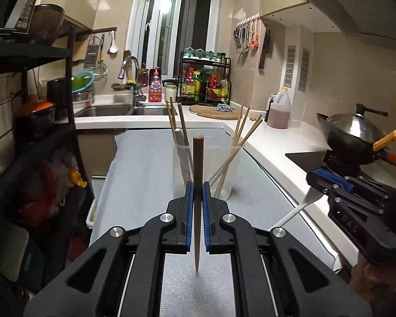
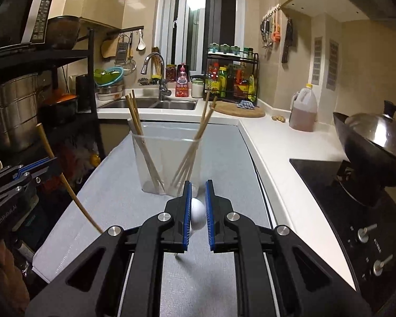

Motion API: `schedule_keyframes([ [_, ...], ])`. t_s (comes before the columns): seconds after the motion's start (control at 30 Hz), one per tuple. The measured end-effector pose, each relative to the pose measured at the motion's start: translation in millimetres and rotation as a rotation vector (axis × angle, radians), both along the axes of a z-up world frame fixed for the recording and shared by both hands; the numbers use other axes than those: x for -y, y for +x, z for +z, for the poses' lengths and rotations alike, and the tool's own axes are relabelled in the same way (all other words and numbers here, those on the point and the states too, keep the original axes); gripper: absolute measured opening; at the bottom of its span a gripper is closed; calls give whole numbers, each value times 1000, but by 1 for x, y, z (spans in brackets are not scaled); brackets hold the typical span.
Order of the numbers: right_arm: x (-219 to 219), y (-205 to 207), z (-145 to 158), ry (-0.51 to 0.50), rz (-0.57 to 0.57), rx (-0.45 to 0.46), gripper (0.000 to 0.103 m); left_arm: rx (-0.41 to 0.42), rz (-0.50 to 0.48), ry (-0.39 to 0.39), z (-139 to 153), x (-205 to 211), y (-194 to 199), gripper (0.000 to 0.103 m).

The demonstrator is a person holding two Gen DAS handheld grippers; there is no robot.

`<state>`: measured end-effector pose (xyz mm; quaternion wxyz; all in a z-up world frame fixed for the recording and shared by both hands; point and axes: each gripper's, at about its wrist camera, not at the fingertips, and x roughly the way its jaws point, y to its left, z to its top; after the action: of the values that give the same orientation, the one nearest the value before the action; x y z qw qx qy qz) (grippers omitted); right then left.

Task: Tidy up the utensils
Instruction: 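Lift the chopstick and spoon upright and carry them over the container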

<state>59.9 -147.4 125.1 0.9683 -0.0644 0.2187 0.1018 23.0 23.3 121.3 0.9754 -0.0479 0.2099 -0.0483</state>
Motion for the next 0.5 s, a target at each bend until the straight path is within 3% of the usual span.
schedule_keyframes([
  [0.2,-9,19,19,-4,52,-11,11,-12,-43,-19,31,-5,12,7],
  [0.5,-14,52,80,38,100,28,10,6,-76,-25,97,-15,58,7],
])
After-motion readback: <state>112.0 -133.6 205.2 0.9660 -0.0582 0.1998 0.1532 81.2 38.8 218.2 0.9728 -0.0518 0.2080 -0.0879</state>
